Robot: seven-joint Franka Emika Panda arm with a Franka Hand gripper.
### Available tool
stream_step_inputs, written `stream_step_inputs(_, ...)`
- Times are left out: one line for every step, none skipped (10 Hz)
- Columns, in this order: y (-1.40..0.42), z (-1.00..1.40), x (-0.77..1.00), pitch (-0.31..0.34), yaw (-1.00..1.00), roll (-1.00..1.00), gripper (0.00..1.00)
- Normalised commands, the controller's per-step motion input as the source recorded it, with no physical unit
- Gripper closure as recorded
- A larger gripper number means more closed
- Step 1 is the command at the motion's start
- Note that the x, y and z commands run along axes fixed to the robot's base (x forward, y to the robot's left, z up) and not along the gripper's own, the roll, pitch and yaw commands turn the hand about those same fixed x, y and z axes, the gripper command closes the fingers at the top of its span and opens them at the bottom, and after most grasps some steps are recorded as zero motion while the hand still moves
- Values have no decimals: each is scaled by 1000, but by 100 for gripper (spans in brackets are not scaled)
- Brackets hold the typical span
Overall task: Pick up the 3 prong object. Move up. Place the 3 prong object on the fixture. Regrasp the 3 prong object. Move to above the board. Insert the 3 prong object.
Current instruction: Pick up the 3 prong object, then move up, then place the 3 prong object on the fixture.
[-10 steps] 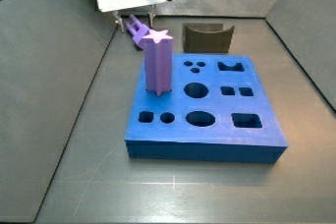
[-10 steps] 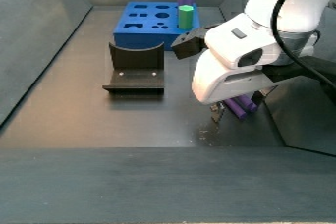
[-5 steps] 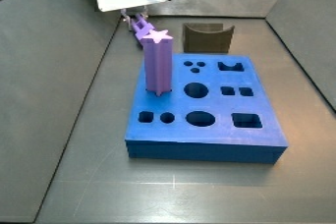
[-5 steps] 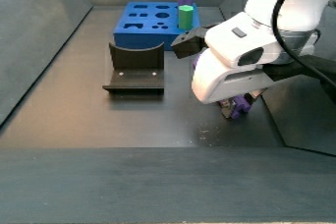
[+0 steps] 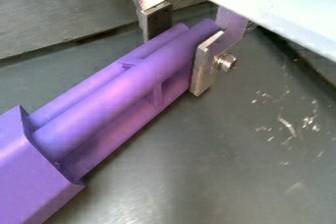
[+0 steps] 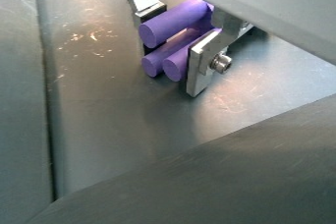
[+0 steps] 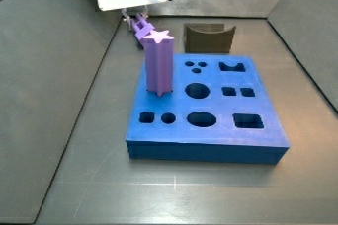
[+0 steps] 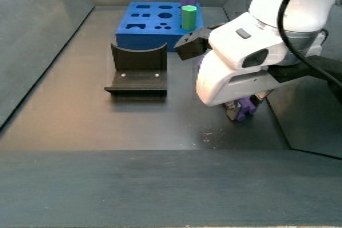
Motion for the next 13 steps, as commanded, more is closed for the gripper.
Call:
stream_step_inputs(0,0,0,0,0,0,100)
stream_step_inputs(0,833,0,0,0,0,100)
stream_step_inputs(-26,869,72,-26,31,3,100)
stream_step_inputs(-45,746,24,12,46,-26,100)
stream_step_inputs(-38,671,13,27,47,-39,100)
stream_step_inputs(-24,510,7,35,38,-59,100)
stream_step_inputs(-18,378,-2,28,32,-70,100)
stream_step_inputs(-13,196,-14,17,24,-86,100)
stream_step_inputs(0,1000,0,0,0,0,100)
stream_step_inputs(2,1000,3,-16,-4,-8,100)
stream_step_inputs(-3,1000,-5,-1,0,-24,100)
stream_step_inputs(-5,1000,-7,4,10,-45,100)
stream_step_inputs(-8,1000,-9,4,14,-62,100)
